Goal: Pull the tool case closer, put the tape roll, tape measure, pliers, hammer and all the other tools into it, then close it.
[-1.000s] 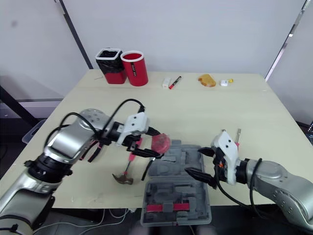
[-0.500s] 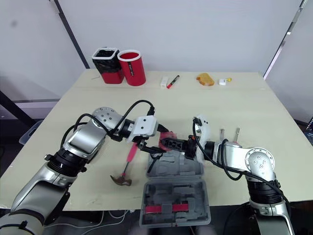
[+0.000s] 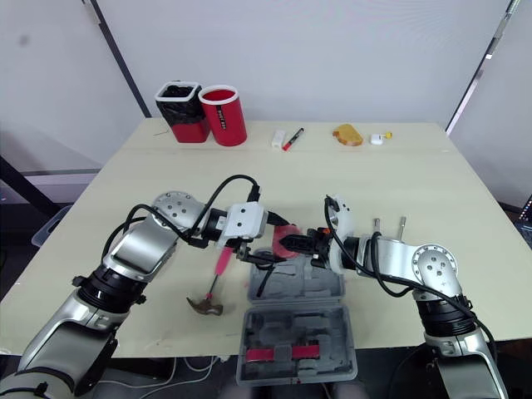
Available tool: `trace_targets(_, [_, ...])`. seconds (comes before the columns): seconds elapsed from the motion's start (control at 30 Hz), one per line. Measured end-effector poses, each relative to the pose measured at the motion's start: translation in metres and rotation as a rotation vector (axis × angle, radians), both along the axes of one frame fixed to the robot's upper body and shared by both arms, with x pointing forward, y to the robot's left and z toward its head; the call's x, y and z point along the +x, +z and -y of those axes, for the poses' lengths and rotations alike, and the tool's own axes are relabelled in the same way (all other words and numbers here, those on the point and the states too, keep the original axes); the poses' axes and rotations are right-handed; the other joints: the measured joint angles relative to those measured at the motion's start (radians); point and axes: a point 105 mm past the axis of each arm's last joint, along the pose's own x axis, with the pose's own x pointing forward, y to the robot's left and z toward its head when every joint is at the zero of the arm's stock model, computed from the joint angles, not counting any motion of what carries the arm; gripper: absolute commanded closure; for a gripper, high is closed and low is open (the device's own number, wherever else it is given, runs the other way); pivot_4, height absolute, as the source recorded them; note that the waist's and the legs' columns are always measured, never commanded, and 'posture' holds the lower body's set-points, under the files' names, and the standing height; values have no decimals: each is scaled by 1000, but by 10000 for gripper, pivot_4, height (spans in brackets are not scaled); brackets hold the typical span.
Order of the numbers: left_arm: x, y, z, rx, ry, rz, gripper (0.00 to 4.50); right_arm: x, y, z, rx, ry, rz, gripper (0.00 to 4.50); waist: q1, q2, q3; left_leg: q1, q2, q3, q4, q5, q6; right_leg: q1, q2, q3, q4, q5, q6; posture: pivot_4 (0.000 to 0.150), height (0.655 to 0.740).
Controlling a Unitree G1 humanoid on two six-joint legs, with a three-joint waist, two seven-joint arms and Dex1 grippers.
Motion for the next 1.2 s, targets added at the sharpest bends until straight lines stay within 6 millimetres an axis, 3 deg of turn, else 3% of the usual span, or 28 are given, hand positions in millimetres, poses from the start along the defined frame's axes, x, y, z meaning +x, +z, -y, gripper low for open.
trace_targets(0.13, [-8,10,-5,-172,21,-112,0,-3,2,7,-21,7,17,39955,-1,0,0,0,0,-2,0,0,0,0,0,0,0,0,0,1500,7400])
trace_targets(0.27, [-21,7,-36,-316,62,-253,0,-14,-10,48,-101,-20,-18,39955,1,1,0,0,0,-2,-2,0,0,0,0,-1,-1,0,0,1500,7400])
trace_targets(0.33, [-32,-1,-62,-359,112,-314,0,-20,-16,83,-173,-63,-44,39956,2,1,1,0,0,-1,-3,0,0,0,-1,-1,-3,0,0,1500,7400])
trace_targets(0.53, [-51,-15,-90,-481,221,-332,0,-45,-16,141,-283,-95,-105,39956,5,1,1,2,0,0,-2,0,0,1,-1,0,-3,-1,-2,1500,7400])
trace_targets(0.67, [-65,-16,-103,-511,196,-342,0,-53,-19,153,-315,-85,-144,39956,2,1,0,3,0,1,-2,0,0,1,-1,2,-3,-2,-3,1500,7400])
trace_targets(0.8, [-71,-15,-106,-525,179,-361,0,-51,-21,152,-318,-72,-131,39956,2,1,0,3,0,2,-2,0,0,1,-1,2,-3,-2,-3,1500,7400])
trace_targets(0.87, [-79,-21,-110,-515,178,-384,0,-42,-33,149,-321,-86,-129,39956,-1,-2,-1,4,0,2,-3,0,0,1,0,3,-4,-2,-3,1500,7400])
trace_targets(1.0, [-82,-21,-116,-516,164,-359,0,-33,-81,136,-353,-71,-194,39956,6,1,0,2,0,3,-3,0,0,0,0,3,-4,-2,-3,1500,7400])
trace_targets(1.2, [-83,-22,-118,-511,155,-345,0,-17,-91,139,-418,-74,-154,39956,6,3,0,2,0,7,-3,0,0,0,0,3,-4,-2,-3,1500,7400])
